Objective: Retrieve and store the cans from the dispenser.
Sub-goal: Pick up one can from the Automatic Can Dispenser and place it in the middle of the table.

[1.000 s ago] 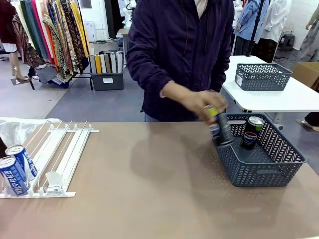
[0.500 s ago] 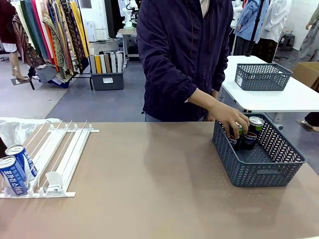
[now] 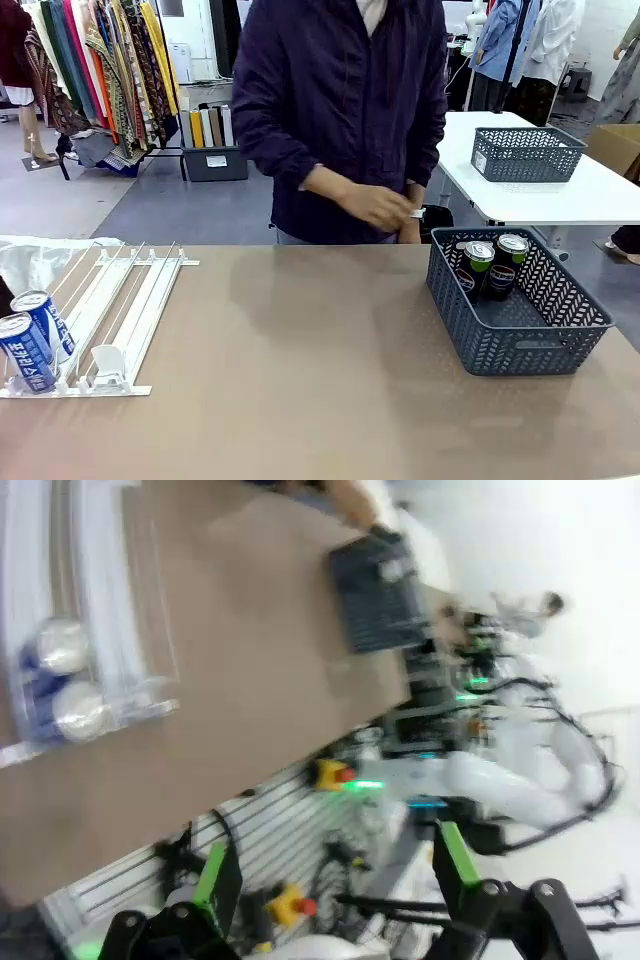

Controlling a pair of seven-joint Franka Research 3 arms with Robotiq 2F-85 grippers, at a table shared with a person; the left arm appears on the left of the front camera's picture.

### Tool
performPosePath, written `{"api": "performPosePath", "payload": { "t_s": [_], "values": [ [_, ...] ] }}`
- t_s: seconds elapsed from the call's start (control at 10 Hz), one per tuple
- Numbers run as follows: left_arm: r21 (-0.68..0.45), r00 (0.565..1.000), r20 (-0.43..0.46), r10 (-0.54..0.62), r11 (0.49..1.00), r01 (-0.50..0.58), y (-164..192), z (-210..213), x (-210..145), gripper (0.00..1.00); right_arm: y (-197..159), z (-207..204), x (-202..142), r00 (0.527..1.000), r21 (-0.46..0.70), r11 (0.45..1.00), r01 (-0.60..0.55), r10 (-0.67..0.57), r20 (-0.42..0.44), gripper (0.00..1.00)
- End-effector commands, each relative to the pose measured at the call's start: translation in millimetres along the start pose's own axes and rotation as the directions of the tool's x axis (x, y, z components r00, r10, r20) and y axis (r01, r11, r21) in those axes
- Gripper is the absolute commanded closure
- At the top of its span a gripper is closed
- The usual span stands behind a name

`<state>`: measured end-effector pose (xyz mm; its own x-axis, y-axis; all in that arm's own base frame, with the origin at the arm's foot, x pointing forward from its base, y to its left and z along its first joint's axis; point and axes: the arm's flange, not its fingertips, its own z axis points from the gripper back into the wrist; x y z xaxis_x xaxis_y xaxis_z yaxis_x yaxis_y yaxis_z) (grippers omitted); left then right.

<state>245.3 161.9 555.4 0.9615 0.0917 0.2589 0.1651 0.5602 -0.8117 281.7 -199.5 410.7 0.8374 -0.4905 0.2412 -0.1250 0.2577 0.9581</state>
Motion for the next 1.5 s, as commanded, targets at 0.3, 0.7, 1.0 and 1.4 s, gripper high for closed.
{"api": "performPosePath", "payload": {
  "t_s": [0.3, 0.7, 1.0, 1.4],
  "values": [
    [0.752, 0.911, -0.374, 0.175, 0.632, 0.188, -26.9, -78.5, 36.0, 0.0, 3.7, 1.9, 0.1, 1.0, 0.004, 1.0, 0.002, -0.002, -0.004, 0.0],
    [0.763, 0.938, -0.316, 0.142, 0.625, 0.163, -37.9, -103.8, 48.5, 0.0, 3.7, 1.9, 0.1, 1.0, 0.004, 1.0, 0.002, -0.002, -0.004, 0.0],
    [0.829, 0.959, -0.266, 0.094, 0.529, 0.179, -28.0, -135.7, 57.3, 0.0, 3.7, 1.9, 0.1, 1.0, 0.004, 1.0, 0.002, -0.002, -0.004, 0.0],
    [0.88, 0.993, -0.114, -0.03, 0.461, 0.115, 23.7, -175.3, 57.8, 0.0, 3.7, 1.9, 0.1, 1.0, 0.004, 1.0, 0.002, -0.002, -0.004, 0.0]
  ]
}}
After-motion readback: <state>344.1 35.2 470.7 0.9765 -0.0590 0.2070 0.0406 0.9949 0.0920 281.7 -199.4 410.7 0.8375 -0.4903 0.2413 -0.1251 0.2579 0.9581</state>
